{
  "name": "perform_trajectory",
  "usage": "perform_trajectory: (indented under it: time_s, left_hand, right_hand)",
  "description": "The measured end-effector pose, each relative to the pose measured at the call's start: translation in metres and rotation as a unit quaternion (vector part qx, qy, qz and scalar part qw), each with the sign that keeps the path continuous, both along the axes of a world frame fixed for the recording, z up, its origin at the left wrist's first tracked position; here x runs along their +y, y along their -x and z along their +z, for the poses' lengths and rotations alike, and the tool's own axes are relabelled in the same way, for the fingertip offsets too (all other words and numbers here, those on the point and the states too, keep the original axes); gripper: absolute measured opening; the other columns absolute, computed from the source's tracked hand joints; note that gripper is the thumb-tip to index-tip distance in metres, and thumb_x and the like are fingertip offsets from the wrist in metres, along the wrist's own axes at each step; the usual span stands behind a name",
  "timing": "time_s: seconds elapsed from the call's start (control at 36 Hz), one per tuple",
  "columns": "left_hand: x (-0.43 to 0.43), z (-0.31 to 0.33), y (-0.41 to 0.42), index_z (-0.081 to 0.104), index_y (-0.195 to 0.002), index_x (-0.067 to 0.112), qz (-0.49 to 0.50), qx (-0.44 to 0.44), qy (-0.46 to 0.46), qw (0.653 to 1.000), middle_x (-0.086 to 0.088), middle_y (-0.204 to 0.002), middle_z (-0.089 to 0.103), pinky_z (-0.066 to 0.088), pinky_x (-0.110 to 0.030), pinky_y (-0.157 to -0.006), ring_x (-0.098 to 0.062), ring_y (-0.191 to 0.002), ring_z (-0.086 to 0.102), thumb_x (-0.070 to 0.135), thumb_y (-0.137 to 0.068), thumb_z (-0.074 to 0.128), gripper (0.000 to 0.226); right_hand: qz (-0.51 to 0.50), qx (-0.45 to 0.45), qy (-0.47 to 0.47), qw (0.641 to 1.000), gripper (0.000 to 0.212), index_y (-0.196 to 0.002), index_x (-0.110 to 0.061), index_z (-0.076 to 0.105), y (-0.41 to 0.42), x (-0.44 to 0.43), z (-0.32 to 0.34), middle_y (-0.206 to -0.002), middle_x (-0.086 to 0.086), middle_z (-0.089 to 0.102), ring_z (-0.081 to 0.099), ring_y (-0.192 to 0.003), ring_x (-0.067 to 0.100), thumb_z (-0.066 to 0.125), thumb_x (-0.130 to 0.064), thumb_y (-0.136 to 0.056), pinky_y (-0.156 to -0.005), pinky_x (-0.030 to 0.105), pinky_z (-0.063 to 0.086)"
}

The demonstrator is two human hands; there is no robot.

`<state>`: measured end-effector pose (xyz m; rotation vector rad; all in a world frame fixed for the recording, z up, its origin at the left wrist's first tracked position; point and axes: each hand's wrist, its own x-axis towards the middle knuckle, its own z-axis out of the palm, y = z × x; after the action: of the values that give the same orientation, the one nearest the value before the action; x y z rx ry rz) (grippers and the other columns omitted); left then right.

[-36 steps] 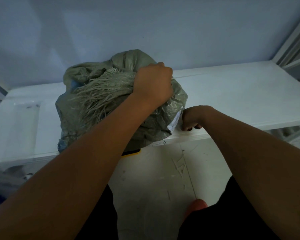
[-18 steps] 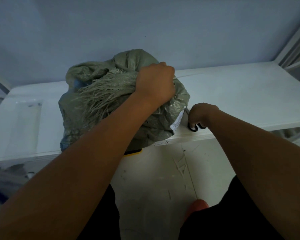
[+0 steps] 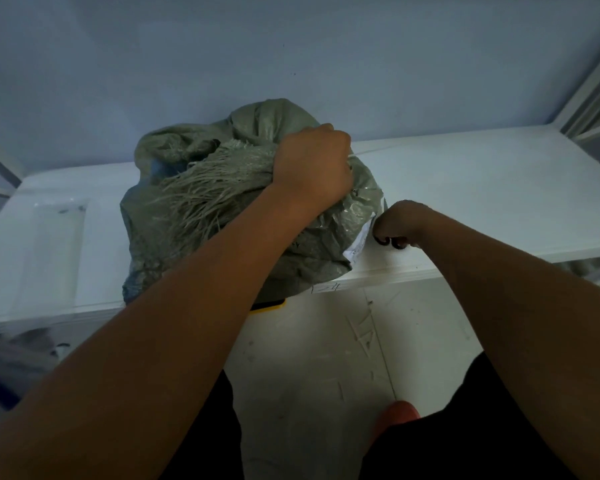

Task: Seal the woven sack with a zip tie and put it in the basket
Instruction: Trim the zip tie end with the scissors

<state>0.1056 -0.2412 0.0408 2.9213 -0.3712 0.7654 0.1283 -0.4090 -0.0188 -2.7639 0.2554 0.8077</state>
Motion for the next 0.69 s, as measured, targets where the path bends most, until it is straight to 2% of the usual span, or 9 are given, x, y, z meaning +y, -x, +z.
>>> perform_trajectory:
  time_s: [0.06,0.14,0.17,0.22,0.36,0.42,0.5,0.61,0.69]
  left_hand:
    - [0.005,0.001,-0.002,0.065,-0.088,0.015,0.002,0.010,0.022,1.000,0.002,-0.086,0.060,0.031,-0.027,-0.056,-0.015,-0.074,0.055,0.022,-0.084,0.051,0.016]
    - [0.018,0.005,-0.007,0.065,-0.086,0.013,0.032,0.042,0.066,0.996,0.004,-0.079,0.058,0.041,-0.028,-0.061,-0.016,-0.075,0.059,0.024,-0.085,0.053,0.016]
    - [0.022,0.006,-0.009,0.065,-0.087,0.014,0.048,0.054,0.077,0.994,0.003,-0.078,0.059,0.045,-0.028,-0.063,-0.017,-0.074,0.060,0.026,-0.086,0.054,0.016]
    - [0.031,0.009,-0.012,0.066,-0.088,0.014,0.075,0.077,0.095,0.990,0.001,-0.080,0.063,0.051,-0.031,-0.066,-0.018,-0.074,0.062,0.027,-0.087,0.055,0.017]
    - [0.046,0.012,-0.015,0.069,-0.093,0.012,0.100,0.102,0.146,0.979,-0.004,-0.086,0.067,0.046,-0.029,-0.063,-0.020,-0.077,0.064,0.027,-0.086,0.056,0.022]
    - [0.048,0.015,-0.014,0.071,-0.092,0.010,0.103,0.096,0.164,0.976,-0.003,-0.085,0.067,0.042,-0.026,-0.057,-0.020,-0.075,0.062,0.027,-0.085,0.057,0.023]
    - [0.051,0.024,-0.011,0.072,-0.091,0.007,0.105,0.060,0.213,0.970,-0.007,-0.086,0.071,0.053,-0.034,-0.065,-0.021,-0.073,0.064,0.027,-0.082,0.058,0.026]
    - [0.061,0.039,-0.009,0.073,-0.091,0.009,0.118,0.023,0.276,0.954,-0.006,-0.092,0.073,0.053,-0.031,-0.072,-0.015,-0.074,0.061,0.031,-0.081,0.058,0.029]
    - [0.071,0.045,-0.005,0.073,-0.086,0.010,0.123,0.023,0.317,0.940,-0.003,-0.088,0.073,0.057,-0.034,-0.074,-0.016,-0.077,0.066,0.032,-0.075,0.055,0.031]
  right_hand:
    - [-0.044,-0.012,-0.063,0.997,0.020,-0.065,-0.009,0.042,-0.004,-0.001,0.001,-0.052,0.006,0.036,0.032,-0.053,0.020,0.055,-0.001,-0.079,-0.053,0.027,0.027]
    - [-0.134,-0.058,-0.170,0.974,0.013,-0.067,-0.004,0.057,-0.012,0.003,0.007,-0.062,0.013,0.057,0.052,-0.063,0.026,0.066,-0.006,-0.076,-0.061,0.031,0.040]
    - [-0.156,-0.076,-0.198,0.965,0.013,-0.068,-0.003,0.061,-0.014,0.004,0.009,-0.066,0.014,0.062,0.055,-0.060,0.026,0.068,-0.009,-0.077,-0.058,0.029,0.042]
    - [-0.178,-0.115,-0.242,0.947,0.017,-0.070,-0.003,0.063,-0.017,0.007,0.016,-0.068,0.013,0.065,0.047,-0.046,0.021,0.069,-0.017,-0.078,-0.046,0.024,0.036]
    - [-0.177,-0.212,-0.314,0.908,0.037,-0.061,-0.011,0.050,-0.019,0.018,0.033,-0.060,0.005,0.053,0.042,-0.047,0.017,0.069,-0.031,-0.085,-0.046,0.023,0.032]
    - [-0.176,-0.214,-0.342,0.898,0.033,-0.066,-0.010,0.050,-0.021,0.022,0.041,-0.066,0.007,0.053,0.043,-0.052,0.018,0.071,-0.029,-0.083,-0.046,0.023,0.031]
    - [-0.172,-0.189,-0.405,0.878,0.021,-0.083,-0.010,0.060,-0.021,0.029,0.051,-0.080,0.011,0.057,0.041,-0.058,0.019,0.071,-0.027,-0.081,-0.047,0.023,0.030]
    - [-0.159,-0.191,-0.441,0.862,0.016,-0.089,-0.011,0.063,-0.018,0.036,0.065,-0.082,0.010,0.055,0.041,-0.059,0.016,0.070,-0.023,-0.082,-0.047,0.022,0.031]
    - [-0.156,-0.215,-0.454,0.851,0.015,-0.089,-0.010,0.063,-0.014,0.044,0.075,-0.080,0.010,0.055,0.040,-0.063,0.017,0.070,-0.021,-0.081,-0.049,0.025,0.030]
